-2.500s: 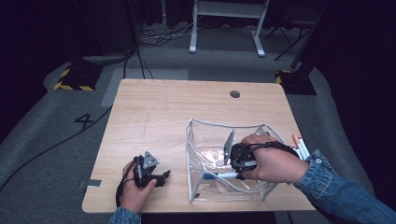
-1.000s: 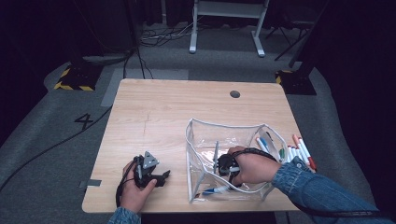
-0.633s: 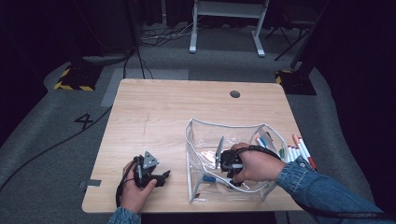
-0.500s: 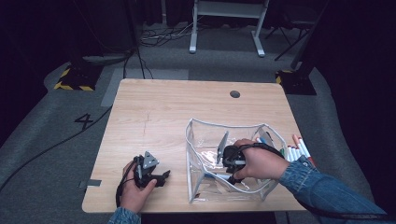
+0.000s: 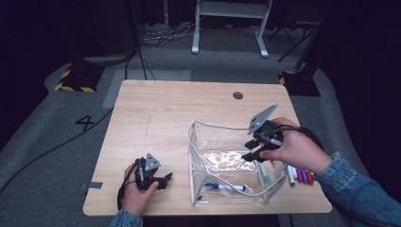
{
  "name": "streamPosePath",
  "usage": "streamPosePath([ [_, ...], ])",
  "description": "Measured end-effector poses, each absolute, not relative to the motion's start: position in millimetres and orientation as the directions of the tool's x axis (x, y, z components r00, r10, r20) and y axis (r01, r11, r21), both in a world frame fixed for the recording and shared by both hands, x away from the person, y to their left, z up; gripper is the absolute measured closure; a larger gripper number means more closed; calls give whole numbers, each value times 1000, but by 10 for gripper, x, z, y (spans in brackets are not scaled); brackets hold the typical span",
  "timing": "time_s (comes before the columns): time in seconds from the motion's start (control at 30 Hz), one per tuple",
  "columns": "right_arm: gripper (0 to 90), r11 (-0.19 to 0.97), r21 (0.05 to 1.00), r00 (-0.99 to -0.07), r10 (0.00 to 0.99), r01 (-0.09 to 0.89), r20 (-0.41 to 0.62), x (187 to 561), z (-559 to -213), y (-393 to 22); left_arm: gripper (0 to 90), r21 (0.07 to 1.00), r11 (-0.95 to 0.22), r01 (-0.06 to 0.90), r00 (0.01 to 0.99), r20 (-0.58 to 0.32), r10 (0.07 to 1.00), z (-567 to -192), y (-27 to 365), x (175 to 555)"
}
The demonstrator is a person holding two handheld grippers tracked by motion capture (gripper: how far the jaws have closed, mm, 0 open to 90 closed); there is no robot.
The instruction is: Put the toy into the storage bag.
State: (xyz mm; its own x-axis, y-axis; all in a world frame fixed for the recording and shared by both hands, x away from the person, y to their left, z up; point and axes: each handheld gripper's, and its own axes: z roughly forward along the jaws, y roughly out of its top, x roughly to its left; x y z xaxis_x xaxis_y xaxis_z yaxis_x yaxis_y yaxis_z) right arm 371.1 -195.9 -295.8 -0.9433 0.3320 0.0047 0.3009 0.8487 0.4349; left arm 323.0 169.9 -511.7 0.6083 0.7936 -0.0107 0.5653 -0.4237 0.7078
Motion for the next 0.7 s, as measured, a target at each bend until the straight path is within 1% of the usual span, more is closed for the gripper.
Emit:
streamPosePath([
  [0.03,548,849,435,-943,332,301,5,3711,-2958,-1959,232,708,-424,565,608,-11,794,-5117,1699,3230],
  [0.1,548,823,467,-931,365,322,0,3719,-2884,-2055,233,708,-424,565,608,-11,794,-5117,1699,3230],
  [0.17,549,782,510,-907,421,358,-8,3748,-2775,-2250,233,708,-424,565,608,-11,794,-5117,1700,3230],
  [0.2,549,782,510,-907,421,358,-8,3748,-2775,-2250,233,708,-424,565,608,-11,794,-5117,1699,3230],
  [0.23,548,751,538,-888,460,382,-11,3777,-2734,-2383,233,708,-424,565,608,-11,794,-5117,1700,3230],
  [0.27,548,751,538,-888,460,382,-11,3777,-2734,-2383,233,708,-424,565,608,-11,794,-5117,1700,3230],
  [0.3,547,722,565,-870,493,399,-15,3810,-2721,-2518,233,708,-424,565,608,-11,794,-5117,1700,3230],
  [0.33,547,722,565,-870,493,399,-15,3810,-2721,-2518,233,708,-424,565,608,-11,794,-5117,1700,3230],
  [0.37,555,690,581,-848,529,432,3,3848,-2728,-2653,233,707,-424,566,609,-11,793,-5116,1700,3230],
  [0.4,557,681,584,-842,540,441,6,3866,-2736,-2705,233,707,-424,566,608,-11,794,-5116,1700,3230],
  [0.47,562,676,586,-833,553,447,-3,3888,-2745,-2773,232,708,-423,566,608,-11,794,-5117,1699,3230],
  [0.5,571,651,599,-812,584,467,-2,3931,-2767,-2915,233,708,-424,565,608,-11,794,-5117,1700,3230],
  [0.7,588,602,616,-755,656,509,-16,4027,-2842,-3184,233,708,-424,565,608,-11,794,-5117,1700,3230],
])
